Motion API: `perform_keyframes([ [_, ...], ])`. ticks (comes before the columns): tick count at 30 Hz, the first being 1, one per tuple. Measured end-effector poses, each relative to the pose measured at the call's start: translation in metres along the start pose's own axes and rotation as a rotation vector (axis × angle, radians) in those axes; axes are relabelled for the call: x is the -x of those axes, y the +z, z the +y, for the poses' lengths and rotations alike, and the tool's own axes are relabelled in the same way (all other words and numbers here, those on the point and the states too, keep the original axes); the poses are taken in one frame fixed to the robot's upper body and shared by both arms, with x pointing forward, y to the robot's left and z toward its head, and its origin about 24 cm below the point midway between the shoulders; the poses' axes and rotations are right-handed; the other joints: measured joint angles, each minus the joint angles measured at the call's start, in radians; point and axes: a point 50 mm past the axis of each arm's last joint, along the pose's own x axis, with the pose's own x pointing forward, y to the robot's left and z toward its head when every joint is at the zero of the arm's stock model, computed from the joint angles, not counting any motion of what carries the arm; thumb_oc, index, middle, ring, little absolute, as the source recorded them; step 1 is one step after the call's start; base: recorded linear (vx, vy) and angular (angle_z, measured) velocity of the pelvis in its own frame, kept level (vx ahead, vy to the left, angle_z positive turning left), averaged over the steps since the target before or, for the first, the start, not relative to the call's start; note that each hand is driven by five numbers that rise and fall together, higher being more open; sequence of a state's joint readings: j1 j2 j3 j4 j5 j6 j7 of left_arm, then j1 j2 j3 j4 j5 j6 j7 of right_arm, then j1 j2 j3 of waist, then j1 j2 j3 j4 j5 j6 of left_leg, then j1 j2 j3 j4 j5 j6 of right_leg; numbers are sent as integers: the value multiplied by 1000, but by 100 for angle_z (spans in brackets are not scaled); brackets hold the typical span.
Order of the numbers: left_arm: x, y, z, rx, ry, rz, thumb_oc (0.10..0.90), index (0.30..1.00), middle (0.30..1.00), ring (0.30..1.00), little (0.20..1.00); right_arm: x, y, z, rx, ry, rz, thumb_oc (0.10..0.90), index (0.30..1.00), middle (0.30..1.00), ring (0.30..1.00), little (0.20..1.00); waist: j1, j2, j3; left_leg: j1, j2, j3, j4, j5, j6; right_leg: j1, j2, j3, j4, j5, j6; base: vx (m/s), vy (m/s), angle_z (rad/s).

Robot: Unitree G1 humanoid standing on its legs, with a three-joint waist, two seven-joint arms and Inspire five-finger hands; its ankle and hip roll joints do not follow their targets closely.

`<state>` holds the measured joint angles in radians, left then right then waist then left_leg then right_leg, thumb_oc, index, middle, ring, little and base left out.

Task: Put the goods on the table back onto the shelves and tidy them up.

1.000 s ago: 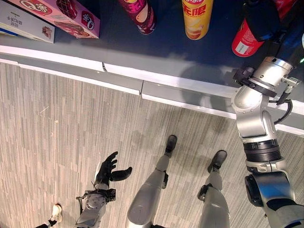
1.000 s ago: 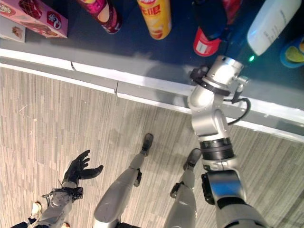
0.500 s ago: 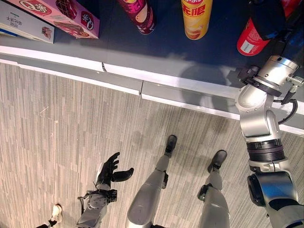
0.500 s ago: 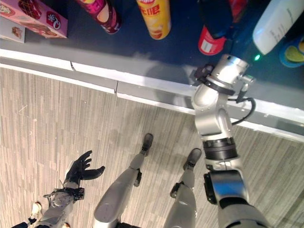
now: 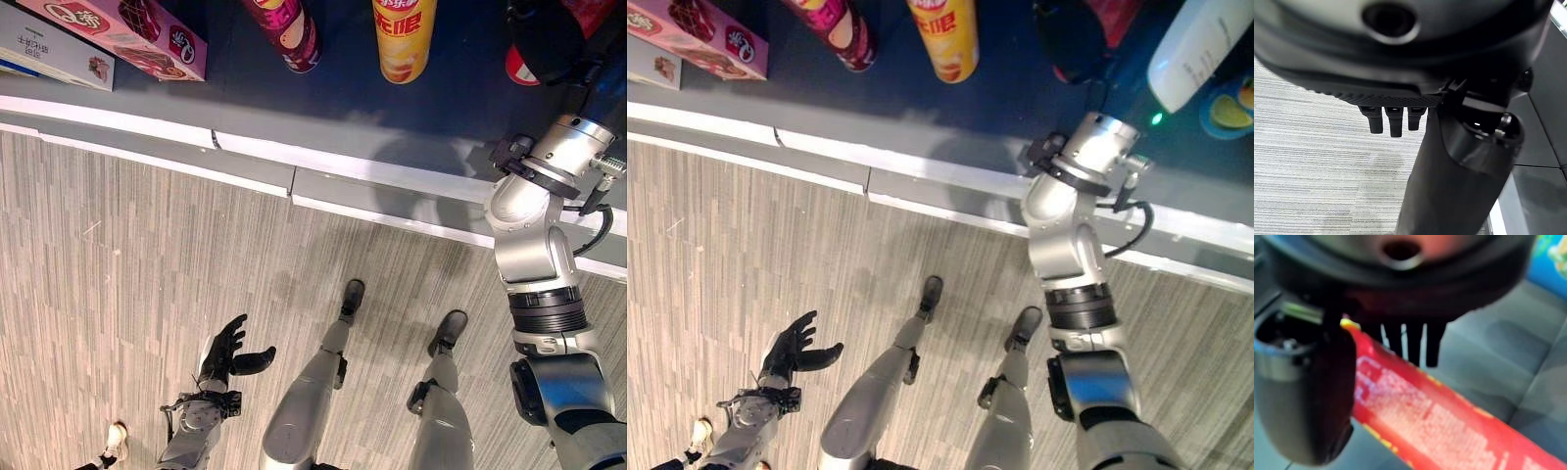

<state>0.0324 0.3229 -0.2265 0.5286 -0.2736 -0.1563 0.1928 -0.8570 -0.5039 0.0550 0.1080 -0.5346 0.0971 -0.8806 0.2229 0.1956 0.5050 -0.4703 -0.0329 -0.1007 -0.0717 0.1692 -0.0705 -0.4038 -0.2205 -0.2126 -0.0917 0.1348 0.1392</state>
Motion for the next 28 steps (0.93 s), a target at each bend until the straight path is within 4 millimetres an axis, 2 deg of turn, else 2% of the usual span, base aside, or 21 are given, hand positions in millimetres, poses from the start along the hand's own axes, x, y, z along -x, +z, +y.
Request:
perform_keyframes([
  [8,-1,2,-1,-1,-5,-6,800,900,900,900,900,7,1,4,-8,30,2,800,900,900,900,900,-19,0,0,7,0,9,32,0,0,12,-1,15,14,2,-2,-18,6,-3],
  [11,-1,0,-1,-2,-4,0,800,900,900,900,900,31,-11,8,-30,93,97,800,900,900,900,900,-28,0,0,53,0,9,32,0,0,54,0,18,18,3,-3,7,-12,1],
  [13,0,-4,-2,-1,-2,23,800,900,900,900,900,37,-12,9,-65,124,126,800,900,900,900,900,-42,0,0,78,4,3,29,0,0,85,4,5,16,8,-6,52,-65,9],
  [16,1,-14,-6,9,1,73,800,900,900,900,900,43,-7,-3,-127,150,126,800,900,900,900,900,-53,-2,-1,155,22,-17,-10,-1,-1,162,25,-20,0,14,-9,113,-70,12],
  [17,3,-24,-3,12,21,124,800,900,900,900,900,57,3,-13,-197,180,91,800,900,900,900,900,-56,-40,-23,179,35,-20,-16,0,-1,185,37,-29,-1,10,-13,171,-23,10],
  [18,4,-31,1,14,41,167,800,900,900,900,900,67,9,-18,-265,212,103,800,900,900,900,900,-83,-87,-49,180,43,-21,-17,-7,-9,187,45,-30,0,8,-16,198,-17,3],
  [20,5,-40,11,21,85,234,800,900,900,900,900,151,12,-45,-538,440,449,800,900,900,900,900,-146,-226,-129,221,59,-6,-17,-22,-29,220,59,-27,0,4,-15,208,14,-38],
  [21,5,-48,29,-3,132,287,800,900,900,900,900,219,3,-54,-759,716,805,800,900,900,900,900,-211,-334,-206,270,73,51,-14,-50,-40,235,65,2,7,-8,-16,228,48,-93],
  [22,6,-56,45,9,168,333,800,900,900,900,900,281,-6,-84,-796,871,1138,800,900,900,900,900,-249,-375,-258,311,81,76,-9,-71,-16,266,70,19,2,-21,-13,218,49,-109],
  [23,7,-59,50,27,182,348,800,900,900,900,900,325,-28,-113,-711,965,1361,800,900,900,900,900,-278,-377,-301,344,83,99,-8,-91,-10,287,69,28,0,-24,-9,220,48,-57],
  [24,10,-65,48,28,169,375,800,900,900,900,900,352,-44,-143,-602,983,1500,800,900,900,900,900,-295,-350,-337,359,83,108,-18,-92,-9,292,68,29,0,-28,-4,200,24,-44],
  [25,18,-79,47,25,171,433,800,900,900,900,900,373,-60,-171,-475,995,1626,800,900,900,900,900,-292,-319,-364,389,86,119,-19,-98,4,316,68,40,-1,-30,-6,137,11,-38],
  [26,28,-88,46,14,161,458,800,900,900,900,900,379,-72,-191,-378,1012,1694,800,900,900,900,900,-298,-280,-380,409,86,138,-20,-105,6,324,69,58,-4,-32,-8,140,10,-40],
  [27,36,-97,43,5,139,485,800,900,900,900,900,375,-81,-204,-324,1027,1700,800,900,900,900,900,-304,-237,-397,412,87,146,-23,-106,5,325,70,62,-7,-32,-10,98,4,-30],
  [28,41,-102,41,-6,123,502,800,900,900,900,900,370,-88,-206,-313,1053,1682,800,900,900,900,900,-314,-208,-412,416,93,148,-22,-105,4,326,77,67,-7,-31,-11,99,0,-14],
])
